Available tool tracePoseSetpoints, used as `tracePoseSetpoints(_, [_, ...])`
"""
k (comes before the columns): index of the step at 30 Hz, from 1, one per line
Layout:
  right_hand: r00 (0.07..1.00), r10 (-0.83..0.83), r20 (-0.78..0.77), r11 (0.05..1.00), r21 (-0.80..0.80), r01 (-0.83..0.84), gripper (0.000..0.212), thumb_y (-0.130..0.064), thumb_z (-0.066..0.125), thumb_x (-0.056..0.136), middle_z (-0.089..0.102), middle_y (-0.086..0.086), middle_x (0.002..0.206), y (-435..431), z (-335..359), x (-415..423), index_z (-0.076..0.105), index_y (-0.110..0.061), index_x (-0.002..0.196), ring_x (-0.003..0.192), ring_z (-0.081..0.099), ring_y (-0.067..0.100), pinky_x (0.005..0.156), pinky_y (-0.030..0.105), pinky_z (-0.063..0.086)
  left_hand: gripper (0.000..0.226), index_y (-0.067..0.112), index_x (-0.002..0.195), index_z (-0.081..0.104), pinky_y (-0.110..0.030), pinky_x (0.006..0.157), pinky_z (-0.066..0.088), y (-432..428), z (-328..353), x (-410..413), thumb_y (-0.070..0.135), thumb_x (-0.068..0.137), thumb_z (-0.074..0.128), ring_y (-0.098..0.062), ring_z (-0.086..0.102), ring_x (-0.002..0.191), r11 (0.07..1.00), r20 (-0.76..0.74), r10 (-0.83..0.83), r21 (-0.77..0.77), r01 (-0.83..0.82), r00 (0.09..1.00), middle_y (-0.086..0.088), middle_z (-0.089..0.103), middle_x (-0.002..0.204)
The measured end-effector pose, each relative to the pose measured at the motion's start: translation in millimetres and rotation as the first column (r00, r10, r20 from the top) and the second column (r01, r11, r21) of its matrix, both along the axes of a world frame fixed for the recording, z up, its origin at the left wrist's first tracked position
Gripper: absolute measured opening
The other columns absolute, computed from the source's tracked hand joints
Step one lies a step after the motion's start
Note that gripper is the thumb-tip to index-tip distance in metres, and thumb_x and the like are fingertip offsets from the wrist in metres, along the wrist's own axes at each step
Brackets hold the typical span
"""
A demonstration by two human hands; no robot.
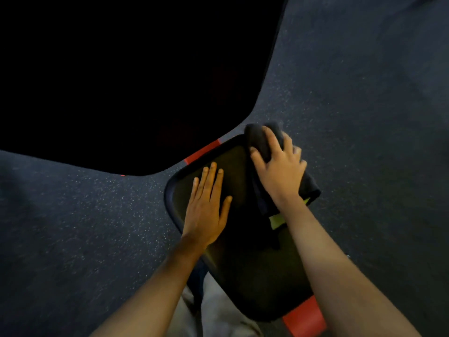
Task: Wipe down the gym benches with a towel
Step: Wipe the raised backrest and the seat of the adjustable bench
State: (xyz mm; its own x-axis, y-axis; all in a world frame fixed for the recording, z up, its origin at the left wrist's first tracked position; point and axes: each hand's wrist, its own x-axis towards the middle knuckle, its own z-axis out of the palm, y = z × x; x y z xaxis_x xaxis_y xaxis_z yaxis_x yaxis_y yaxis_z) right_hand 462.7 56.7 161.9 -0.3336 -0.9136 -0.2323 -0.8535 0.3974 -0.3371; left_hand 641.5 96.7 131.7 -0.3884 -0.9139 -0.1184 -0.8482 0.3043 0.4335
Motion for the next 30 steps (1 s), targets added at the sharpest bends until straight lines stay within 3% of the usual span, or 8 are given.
tracePoseSetpoints(3, [0.996,-0.067,-0.062,0.997,-0.043,0.065,0.059,-0.057,0.035,0.092,0.037,0.013,0.147,50.1,4.7,-0.8,0.03,-0.034,0.146,0.12,0.044,0.041,0.09,0.058,0.04,0.06,0.004,0.145,0.025,-0.033,0.116,0.001,-1.8,2.5,-18.1,0.036,0.096,0.033,-0.018,0.009,0.142,1.0,0.034,-0.027,0.0,0.027,0.999,-0.017,0.025,0.152])
tracePoseSetpoints(7, [0.993,-0.086,-0.077,0.996,0.026,0.088,0.059,-0.056,0.038,0.089,0.04,0.016,0.145,91.1,4.4,7.6,0.032,-0.035,0.144,0.116,0.047,0.044,0.085,0.06,0.041,0.058,0.005,0.144,0.026,-0.033,0.116,-0.001,1.6,2.1,-36.6,0.036,0.095,0.033,-0.02,0.011,0.142,1.0,0.047,-0.025,-0.014,0.026,0.999,-0.017,0.027,0.152])
tracePoseSetpoints(10, [0.996,-0.079,-0.042,0.997,-0.025,0.078,0.059,-0.06,0.037,0.088,0.04,0.014,0.146,55.0,2.5,0.5,0.032,-0.038,0.143,0.118,0.047,0.043,0.088,0.059,0.039,0.057,0.005,0.144,0.025,-0.034,0.116,0.001,3.3,0.2,-39.1,0.038,0.097,0.029,-0.023,0.014,0.141,0.999,0.079,-0.012,-0.04,0.016,0.997,-0.018,0.029,0.151])
tracePoseSetpoints(13, [0.995,0.05,0.086,0.998,0.034,-0.053,0.058,-0.058,0.042,0.092,0.028,0.006,0.152,2.0,1.0,-6.1,0.027,-0.042,0.146,0.127,0.037,0.038,0.098,0.057,0.031,0.058,0.005,0.143,0.026,-0.036,0.116,0.003,3.8,-1.3,-38.8,0.042,0.1,0.017,-0.024,0.016,0.141,0.998,0.106,-0.014,-0.053,0.019,0.994,-0.019,0.031,0.15])
tracePoseSetpoints(16, [0.976,0.128,0.177,0.99,0.043,-0.138,0.057,-0.058,0.05,0.09,0.033,0.002,0.147,-32.0,-4.4,-15.3,0.034,-0.042,0.142,0.123,0.042,0.038,0.099,0.057,0.035,0.058,0.004,0.144,0.027,-0.038,0.116,0.004,4.9,-4.0,-40.2,0.04,0.098,0.026,-0.025,0.015,0.142,0.998,0.092,-0.007,-0.062,0.013,0.996,-0.019,0.029,0.151])
tracePoseSetpoints(21, [0.945,-0.002,0.327,1.0,-0.026,0.012,0.062,-0.067,0.046,0.081,0.041,-0.001,0.136,-11.5,-9.9,-26.7,0.038,-0.044,0.137,0.114,0.052,0.035,0.092,0.056,0.045,0.058,0.004,0.144,0.029,-0.041,0.116,0.007,4.9,-1.1,-41.4,0.037,0.097,0.031,-0.026,0.014,0.142,0.999,0.085,-0.002,-0.039,0.006,0.996,-0.019,0.028,0.151])
tracePoseSetpoints(25, [0.946,-0.146,0.288,0.988,0.004,0.151,0.061,-0.061,0.053,0.085,0.042,0.001,0.136,28.5,-8.9,-29.1,0.035,-0.043,0.14,0.114,0.053,0.034,0.091,0.052,0.046,0.059,0.003,0.145,0.03,-0.038,0.115,0.003,5.5,2.5,-43.0,0.035,0.096,0.032,-0.026,0.013,0.142,1.0,0.064,0.005,-0.005,-0.004,0.998,-0.019,0.026,0.152])
tracePoseSetpoints(30, [0.954,-0.262,0.144,0.963,0.101,0.249,0.067,-0.065,0.045,0.086,0.042,0.007,0.137,94.6,-4.9,-34.5,0.029,-0.039,0.146,0.115,0.052,0.036,0.09,0.052,0.046,0.059,0.003,0.145,0.031,-0.034,0.116,-0.001,26.8,8.0,-39.8,0.036,0.095,0.03,-0.021,0.008,0.142,0.997,0.023,-0.076,0.032,0.075,0.997,-0.018,0.023,0.154])
